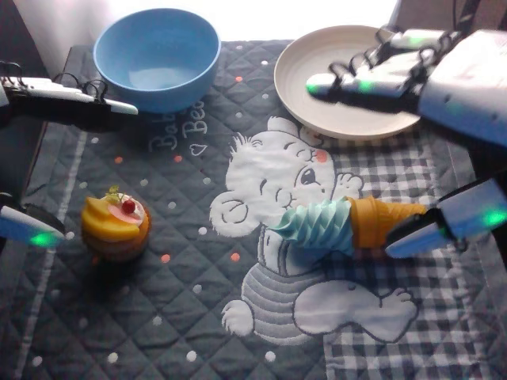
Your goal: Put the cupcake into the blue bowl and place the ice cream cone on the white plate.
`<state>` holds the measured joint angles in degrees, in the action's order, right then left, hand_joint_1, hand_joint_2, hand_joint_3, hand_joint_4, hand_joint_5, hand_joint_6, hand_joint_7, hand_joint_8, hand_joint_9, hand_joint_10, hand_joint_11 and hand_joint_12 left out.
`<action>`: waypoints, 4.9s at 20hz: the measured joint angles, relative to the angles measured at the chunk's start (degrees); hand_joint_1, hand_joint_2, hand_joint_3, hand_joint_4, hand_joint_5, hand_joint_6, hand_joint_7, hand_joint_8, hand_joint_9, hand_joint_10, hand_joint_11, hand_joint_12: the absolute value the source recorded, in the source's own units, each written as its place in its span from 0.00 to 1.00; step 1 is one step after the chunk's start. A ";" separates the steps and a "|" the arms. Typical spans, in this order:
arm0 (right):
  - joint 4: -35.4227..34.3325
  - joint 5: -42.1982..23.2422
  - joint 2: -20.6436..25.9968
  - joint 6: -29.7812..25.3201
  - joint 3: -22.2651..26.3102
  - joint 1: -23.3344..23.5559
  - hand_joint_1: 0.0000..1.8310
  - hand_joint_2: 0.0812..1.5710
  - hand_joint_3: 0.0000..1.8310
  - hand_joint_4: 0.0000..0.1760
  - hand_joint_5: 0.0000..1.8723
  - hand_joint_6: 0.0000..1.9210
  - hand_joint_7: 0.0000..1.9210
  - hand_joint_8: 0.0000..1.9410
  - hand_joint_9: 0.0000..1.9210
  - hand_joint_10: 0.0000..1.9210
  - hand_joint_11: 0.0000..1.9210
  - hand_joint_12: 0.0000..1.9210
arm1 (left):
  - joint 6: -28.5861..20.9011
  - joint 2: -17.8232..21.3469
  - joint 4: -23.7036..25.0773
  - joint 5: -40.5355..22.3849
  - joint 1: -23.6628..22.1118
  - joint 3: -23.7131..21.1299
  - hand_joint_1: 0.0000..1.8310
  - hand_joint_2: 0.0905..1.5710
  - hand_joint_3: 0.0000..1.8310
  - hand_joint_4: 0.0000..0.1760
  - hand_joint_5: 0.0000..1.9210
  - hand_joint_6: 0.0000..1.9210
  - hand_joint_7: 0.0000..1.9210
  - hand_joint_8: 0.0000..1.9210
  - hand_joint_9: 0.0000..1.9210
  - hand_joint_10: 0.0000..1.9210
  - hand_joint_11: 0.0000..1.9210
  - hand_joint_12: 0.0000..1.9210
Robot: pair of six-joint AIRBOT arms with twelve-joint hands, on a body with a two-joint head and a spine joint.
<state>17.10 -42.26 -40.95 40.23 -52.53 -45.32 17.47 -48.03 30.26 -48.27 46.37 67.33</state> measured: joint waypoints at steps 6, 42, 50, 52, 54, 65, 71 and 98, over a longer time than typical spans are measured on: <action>0.50 5.35 -3.85 -0.20 -2.71 0.02 0.47 0.39 0.00 0.00 0.19 0.00 0.27 0.00 0.24 0.00 0.07 0.35 | -6.34 -3.82 5.99 3.52 -2.51 2.95 0.46 0.45 0.00 0.00 0.23 0.00 0.32 0.00 0.35 0.00 0.23 0.40; 2.43 14.05 -11.65 -4.46 -8.20 0.02 0.68 0.62 0.00 0.00 0.56 0.27 0.71 0.12 0.75 0.04 0.55 0.54 | -14.29 -8.31 14.12 10.12 -2.58 6.23 0.70 0.59 0.01 0.00 0.64 0.23 0.70 0.04 0.66 0.02 0.49 0.45; 1.79 13.42 -11.72 -4.72 -8.22 0.02 0.71 0.63 0.00 0.00 0.57 0.34 0.70 0.28 0.84 0.04 0.64 0.56 | -12.50 -8.96 8.20 9.33 -0.70 7.21 0.77 0.60 0.00 0.00 0.62 0.31 0.74 0.01 0.65 0.37 0.52 0.48; 1.31 13.16 -11.72 -4.68 -8.22 0.02 0.71 0.64 0.00 0.00 0.56 0.37 0.69 0.28 0.84 0.04 0.65 0.54 | -11.58 -8.94 6.54 9.01 -0.35 7.30 0.77 0.61 0.00 0.00 0.63 0.30 0.74 0.01 0.62 0.40 0.50 0.52; 0.48 12.26 -11.67 -4.50 -8.22 0.00 0.71 0.65 0.00 0.00 0.53 0.41 0.67 0.33 0.84 0.03 0.64 0.58 | -10.43 -8.90 5.44 8.50 -0.28 7.30 0.77 0.61 0.00 0.00 0.64 0.29 0.74 0.01 0.62 0.41 0.49 0.54; -6.12 -1.73 -8.44 -0.04 -6.47 1.36 0.70 0.66 0.00 0.00 0.52 0.42 0.63 0.40 0.79 0.02 0.54 0.68 | -3.50 -4.72 -3.45 -2.10 -4.52 5.90 0.77 0.63 0.00 0.00 0.54 0.46 0.71 0.08 0.62 0.38 0.50 0.48; -12.26 -3.78 -9.79 4.74 -10.14 5.18 0.70 0.67 0.00 0.00 0.49 0.50 0.63 0.38 0.78 0.02 0.57 0.57 | -2.21 -7.82 -4.28 1.46 -13.64 11.39 0.77 0.63 0.00 0.00 0.56 0.36 0.65 0.26 0.58 0.47 0.48 0.54; -19.17 19.08 -24.55 7.26 -32.02 20.06 0.70 0.66 0.00 0.00 0.51 0.44 0.63 0.39 0.83 0.00 0.69 0.46 | -3.48 -28.24 7.32 35.26 -31.87 31.39 0.76 0.67 0.00 0.00 0.51 0.46 0.55 0.41 0.52 0.57 0.36 0.62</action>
<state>-2.07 -23.18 -65.49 47.48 -84.55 -25.26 14.00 -76.27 37.58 -13.02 14.50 98.72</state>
